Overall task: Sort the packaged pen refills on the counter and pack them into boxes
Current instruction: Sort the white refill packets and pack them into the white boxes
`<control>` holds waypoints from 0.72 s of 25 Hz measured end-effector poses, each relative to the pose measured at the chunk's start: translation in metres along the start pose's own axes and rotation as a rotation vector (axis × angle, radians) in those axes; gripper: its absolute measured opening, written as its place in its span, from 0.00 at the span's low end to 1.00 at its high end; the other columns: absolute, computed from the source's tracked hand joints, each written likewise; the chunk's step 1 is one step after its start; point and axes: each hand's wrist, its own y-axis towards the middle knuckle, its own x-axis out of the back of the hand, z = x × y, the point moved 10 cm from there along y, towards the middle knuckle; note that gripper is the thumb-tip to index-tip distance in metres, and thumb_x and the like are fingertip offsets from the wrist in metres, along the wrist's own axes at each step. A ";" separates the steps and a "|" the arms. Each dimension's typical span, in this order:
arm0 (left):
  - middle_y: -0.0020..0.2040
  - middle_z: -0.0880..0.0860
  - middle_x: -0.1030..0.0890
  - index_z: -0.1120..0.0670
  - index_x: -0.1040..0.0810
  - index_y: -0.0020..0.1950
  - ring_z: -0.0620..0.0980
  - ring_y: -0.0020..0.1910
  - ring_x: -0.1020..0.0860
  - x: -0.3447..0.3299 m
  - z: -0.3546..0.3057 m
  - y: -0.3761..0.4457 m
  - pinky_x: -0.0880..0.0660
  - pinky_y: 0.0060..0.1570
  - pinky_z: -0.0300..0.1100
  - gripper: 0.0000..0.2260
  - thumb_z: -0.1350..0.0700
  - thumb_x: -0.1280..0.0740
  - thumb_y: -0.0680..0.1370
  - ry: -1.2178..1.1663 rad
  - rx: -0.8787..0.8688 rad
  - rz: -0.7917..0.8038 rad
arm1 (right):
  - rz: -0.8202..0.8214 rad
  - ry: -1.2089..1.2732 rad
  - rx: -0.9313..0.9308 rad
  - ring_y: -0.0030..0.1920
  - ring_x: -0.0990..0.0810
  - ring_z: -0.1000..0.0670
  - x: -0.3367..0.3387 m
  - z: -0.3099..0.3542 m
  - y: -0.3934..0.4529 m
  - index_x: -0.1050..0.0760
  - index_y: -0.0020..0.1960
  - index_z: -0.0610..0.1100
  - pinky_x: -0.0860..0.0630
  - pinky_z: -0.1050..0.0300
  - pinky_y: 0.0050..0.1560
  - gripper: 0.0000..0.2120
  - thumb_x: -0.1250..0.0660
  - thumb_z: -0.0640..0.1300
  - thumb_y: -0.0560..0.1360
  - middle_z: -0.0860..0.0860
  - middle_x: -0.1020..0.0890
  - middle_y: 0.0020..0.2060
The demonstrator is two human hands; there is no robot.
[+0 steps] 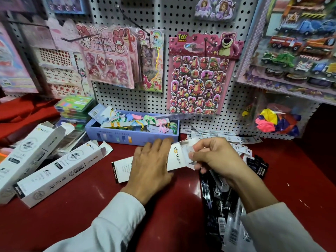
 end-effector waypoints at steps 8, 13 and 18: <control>0.47 0.50 0.22 0.50 0.27 0.58 0.57 0.46 0.23 0.002 -0.007 -0.004 0.34 0.41 0.48 0.26 0.46 0.29 0.61 0.030 -0.047 -0.067 | -0.002 -0.095 0.104 0.22 0.22 0.51 -0.014 0.001 -0.001 0.23 0.34 0.43 0.27 0.60 0.27 0.12 0.29 0.30 0.71 0.45 0.17 0.26; 0.50 0.49 0.23 0.49 0.30 0.60 0.55 0.49 0.24 0.002 -0.002 0.000 0.33 0.44 0.48 0.29 0.43 0.27 0.63 0.011 0.002 -0.028 | -0.173 -0.182 0.166 0.25 0.20 0.49 -0.002 0.007 0.000 0.23 0.32 0.45 0.24 0.52 0.34 0.09 0.27 0.36 0.68 0.46 0.17 0.26; 0.51 0.49 0.24 0.49 0.32 0.61 0.55 0.50 0.24 0.005 -0.001 0.002 0.33 0.46 0.49 0.30 0.43 0.27 0.62 -0.002 0.000 -0.017 | -0.231 -0.285 0.237 0.25 0.24 0.53 0.008 0.016 -0.005 0.18 0.33 0.47 0.26 0.58 0.33 0.07 0.23 0.42 0.68 0.48 0.18 0.26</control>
